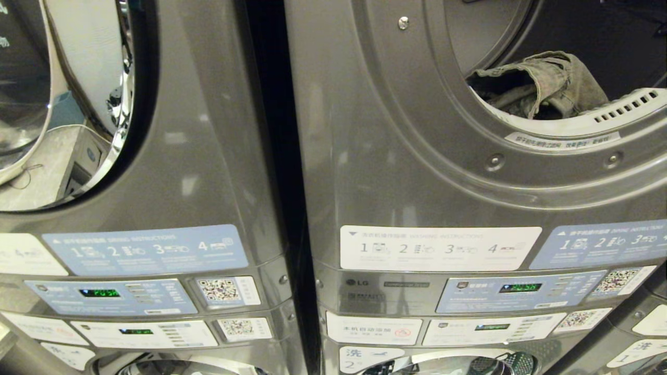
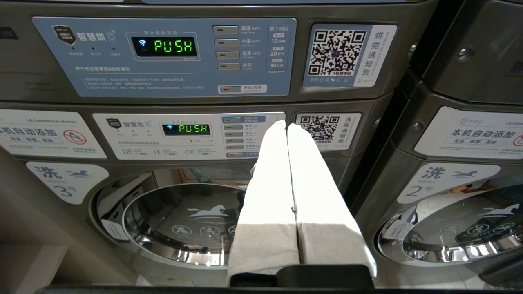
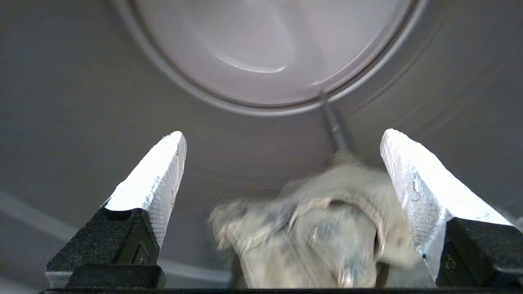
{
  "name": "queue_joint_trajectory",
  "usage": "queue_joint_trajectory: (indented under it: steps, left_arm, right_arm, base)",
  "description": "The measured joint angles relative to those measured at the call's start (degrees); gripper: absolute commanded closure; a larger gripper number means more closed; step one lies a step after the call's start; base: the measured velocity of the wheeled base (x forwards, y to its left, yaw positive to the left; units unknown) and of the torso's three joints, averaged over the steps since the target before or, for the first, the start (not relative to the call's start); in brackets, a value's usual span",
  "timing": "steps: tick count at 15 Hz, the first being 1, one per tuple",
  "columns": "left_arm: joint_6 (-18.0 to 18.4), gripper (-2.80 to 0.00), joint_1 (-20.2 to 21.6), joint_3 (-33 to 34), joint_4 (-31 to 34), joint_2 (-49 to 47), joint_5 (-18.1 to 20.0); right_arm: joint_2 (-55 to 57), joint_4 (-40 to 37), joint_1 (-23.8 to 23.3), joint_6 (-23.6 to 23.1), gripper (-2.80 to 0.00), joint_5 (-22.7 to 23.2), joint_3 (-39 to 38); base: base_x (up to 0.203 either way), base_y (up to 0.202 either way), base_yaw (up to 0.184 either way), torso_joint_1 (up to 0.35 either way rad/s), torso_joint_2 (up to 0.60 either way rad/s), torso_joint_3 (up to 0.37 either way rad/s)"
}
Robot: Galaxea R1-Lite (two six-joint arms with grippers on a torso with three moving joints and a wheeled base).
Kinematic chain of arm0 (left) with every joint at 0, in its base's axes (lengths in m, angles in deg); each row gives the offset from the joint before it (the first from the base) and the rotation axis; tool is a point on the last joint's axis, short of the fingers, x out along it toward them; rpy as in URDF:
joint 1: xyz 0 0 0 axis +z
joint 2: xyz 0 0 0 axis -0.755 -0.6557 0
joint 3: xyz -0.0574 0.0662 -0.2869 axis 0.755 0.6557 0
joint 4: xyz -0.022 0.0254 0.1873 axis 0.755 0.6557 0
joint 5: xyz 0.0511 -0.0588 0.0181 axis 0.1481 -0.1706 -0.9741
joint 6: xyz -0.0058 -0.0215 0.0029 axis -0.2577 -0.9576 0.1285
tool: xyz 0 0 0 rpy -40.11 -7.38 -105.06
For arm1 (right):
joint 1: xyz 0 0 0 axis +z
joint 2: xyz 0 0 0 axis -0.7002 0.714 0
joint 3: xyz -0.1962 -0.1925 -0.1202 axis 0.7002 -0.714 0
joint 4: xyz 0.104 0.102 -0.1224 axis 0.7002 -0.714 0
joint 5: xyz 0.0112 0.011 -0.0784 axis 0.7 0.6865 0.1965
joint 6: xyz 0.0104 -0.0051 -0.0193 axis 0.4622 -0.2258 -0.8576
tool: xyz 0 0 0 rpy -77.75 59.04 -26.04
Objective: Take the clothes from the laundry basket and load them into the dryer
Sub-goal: Put the clothes in the dryer, then close the dryer
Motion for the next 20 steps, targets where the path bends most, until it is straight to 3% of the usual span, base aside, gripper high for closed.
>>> queue_joint_trajectory:
  steps: [1, 2, 6, 10, 14, 18, 20]
  left_arm:
    - [0.0, 0.0, 0.0, 0.0, 0.0, 0.0, 0.0]
    - [0.0, 0.0, 0.0, 0.0, 0.0, 0.0, 0.0]
    - [0.0, 0.0, 0.0, 0.0, 0.0, 0.0, 0.0]
    - [0.0, 0.0, 0.0, 0.0, 0.0, 0.0, 0.0]
    - [0.0, 0.0, 0.0, 0.0, 0.0, 0.0, 0.0]
    - [0.0, 0.0, 0.0, 0.0, 0.0, 0.0, 0.0]
    - [0.0, 0.0, 0.0, 0.0, 0.0, 0.0, 0.0]
  right_arm:
    - [-1.6, 0.0, 0.4, -0.1, -2.8, 0.5, -2.5]
    - [-3.6, 0.0, 0.9, -0.4, 0.0, 0.7, -5.4]
    - [-15.2, 0.0, 4.6, -3.5, 0.0, 0.6, -26.0]
    - [-30.5, 1.8, 6.2, -8.4, 0.0, 1.7, -59.1]
    - [-47.2, 7.2, 6.8, -12.5, 0.0, 10.8, -86.3]
    - [-58.7, 7.4, 7.1, -16.3, 0.0, 17.3, -103.1]
    - [-63.6, 0.8, 6.5, -16.0, 0.0, 18.1, -105.2]
  base:
    - [0.0, 0.0, 0.0, 0.0, 0.0, 0.0]
    - [0.0, 0.0, 0.0, 0.0, 0.0, 0.0]
    - [0.0, 0.0, 0.0, 0.0, 0.0, 0.0]
    - [0.0, 0.0, 0.0, 0.0, 0.0, 0.0]
    - [0.0, 0.0, 0.0, 0.0, 0.0, 0.0]
    - [0.0, 0.0, 0.0, 0.0, 0.0, 0.0]
    - [0.0, 0.0, 0.0, 0.0, 0.0, 0.0]
